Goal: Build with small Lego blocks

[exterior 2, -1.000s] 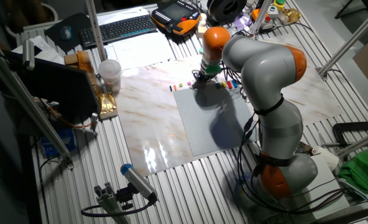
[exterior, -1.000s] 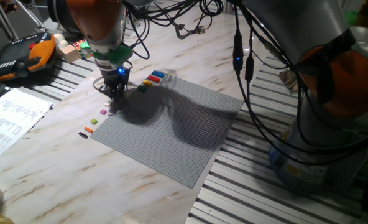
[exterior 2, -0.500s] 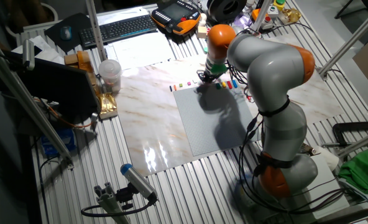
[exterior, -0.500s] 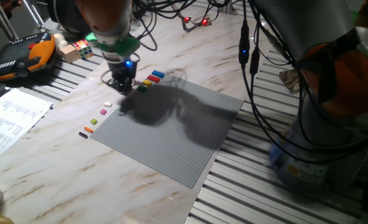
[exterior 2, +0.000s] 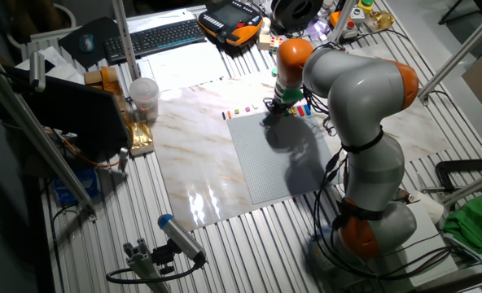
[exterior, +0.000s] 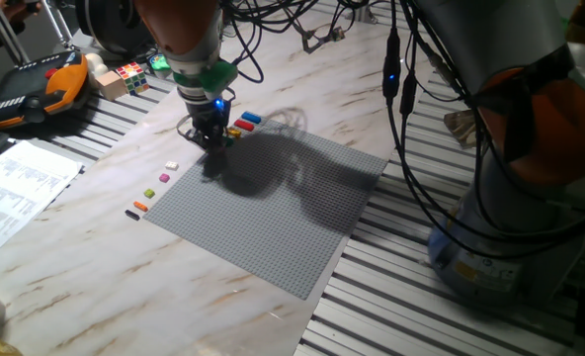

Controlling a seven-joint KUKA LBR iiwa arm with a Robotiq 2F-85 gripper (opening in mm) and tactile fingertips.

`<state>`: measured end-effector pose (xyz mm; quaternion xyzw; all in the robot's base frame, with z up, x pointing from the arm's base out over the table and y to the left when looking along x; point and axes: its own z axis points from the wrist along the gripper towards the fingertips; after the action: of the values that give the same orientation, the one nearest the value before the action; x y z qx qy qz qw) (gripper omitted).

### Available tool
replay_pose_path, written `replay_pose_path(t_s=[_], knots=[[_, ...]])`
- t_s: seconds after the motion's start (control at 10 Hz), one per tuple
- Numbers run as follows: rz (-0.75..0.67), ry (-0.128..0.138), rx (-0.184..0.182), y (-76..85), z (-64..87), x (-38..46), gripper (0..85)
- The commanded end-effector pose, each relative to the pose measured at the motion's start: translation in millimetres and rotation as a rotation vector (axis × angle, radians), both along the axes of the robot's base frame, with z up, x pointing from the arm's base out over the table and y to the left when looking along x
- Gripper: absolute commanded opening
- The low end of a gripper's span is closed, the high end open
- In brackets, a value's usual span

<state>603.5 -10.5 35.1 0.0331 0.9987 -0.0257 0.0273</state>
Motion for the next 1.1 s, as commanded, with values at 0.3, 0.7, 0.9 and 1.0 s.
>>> replay_pose_path(t_s=[0.3, 0.7, 0.9, 1.0], knots=[[0.005, 0.008, 0.009, -4.7, -4.1, -1.4, 0.7], [0.008, 0.010, 0.012, -4.9, -6.2, 0.0, 0.7], [0.011, 0.010, 0.010, -5.5, -7.7, 1.1, 0.7], [0.012, 0.010, 0.010, -5.7, -8.0, 1.2, 0.7]])
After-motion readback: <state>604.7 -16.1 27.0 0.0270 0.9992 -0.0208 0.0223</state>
